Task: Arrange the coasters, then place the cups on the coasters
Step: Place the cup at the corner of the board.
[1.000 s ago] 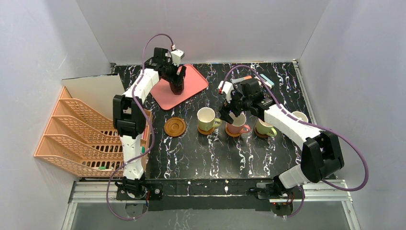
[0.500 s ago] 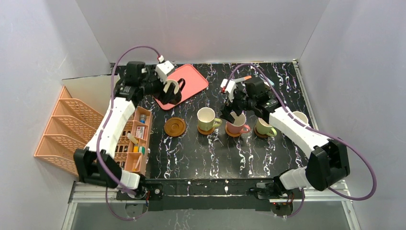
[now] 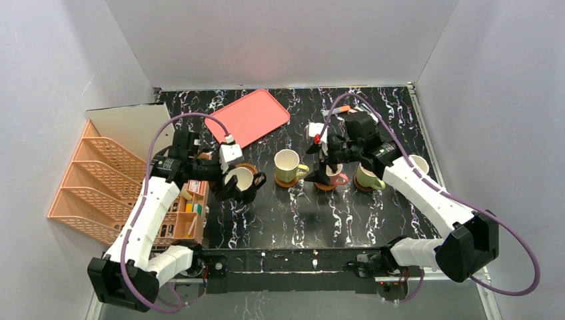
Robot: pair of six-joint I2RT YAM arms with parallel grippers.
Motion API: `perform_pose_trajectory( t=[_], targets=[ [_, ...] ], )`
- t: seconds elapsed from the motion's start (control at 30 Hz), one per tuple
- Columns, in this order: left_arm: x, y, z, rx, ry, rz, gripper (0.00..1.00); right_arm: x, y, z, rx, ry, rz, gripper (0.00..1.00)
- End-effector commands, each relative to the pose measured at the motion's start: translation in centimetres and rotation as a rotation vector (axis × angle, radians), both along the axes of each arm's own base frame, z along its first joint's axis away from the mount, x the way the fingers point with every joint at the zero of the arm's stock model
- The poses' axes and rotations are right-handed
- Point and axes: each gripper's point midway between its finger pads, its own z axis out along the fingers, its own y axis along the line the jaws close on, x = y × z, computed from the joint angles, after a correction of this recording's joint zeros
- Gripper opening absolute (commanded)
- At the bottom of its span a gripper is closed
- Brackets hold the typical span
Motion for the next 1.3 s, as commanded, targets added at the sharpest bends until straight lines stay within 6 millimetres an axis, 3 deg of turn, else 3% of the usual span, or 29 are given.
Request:
perform_pose_trajectory(
  t=[0.0, 0.2, 0.37, 0.63, 0.87, 1.07, 1.17, 1.27],
  targets=[
    [-5.0, -1.1, 1.4, -0.070, -0.022, -0.207, 0.00, -2.9, 1.5, 1.1, 0.028, -0.012, 0.147, 0.99],
    [-6.8, -0.6, -1.0, -0.040, -0.007, -0.266, 0.03, -5.2, 4.1, -1.3, -0.037, -0.013, 0.240, 0.99],
    [-7.8, -0.3, -3.0, -0.019, 0.011, -0.293, 0.06, -5.9, 5.4, -1.9, -0.035, -0.027, 0.256, 0.99],
    [-9.2, 0.1, -5.3, -0.008, 0.013, -0.339, 0.08, -6.0, 6.0, -3.4, -0.056, 0.006, 0.260, 0.99],
    [-8.8, 0.0, -6.7, -0.011, -0.021, -0.317, 0.08, -6.2, 6.4, -4.8, -0.084, 0.050, 0.277, 0.99],
    [-8.4, 0.0, -7.2, -0.006, -0.028, -0.307, 0.29, -7.1, 6.7, -5.1, -0.080, 0.081, 0.318, 0.99],
    [-8.2, 0.0, -7.1, -0.004, -0.030, -0.308, 0.53, -7.6, 7.1, -5.1, -0.080, 0.092, 0.333, 0.99],
    [-8.2, 0.1, -6.9, -0.002, -0.042, -0.311, 0.96, -8.0, 7.5, -5.2, -0.085, 0.097, 0.341, 0.99]
  ],
)
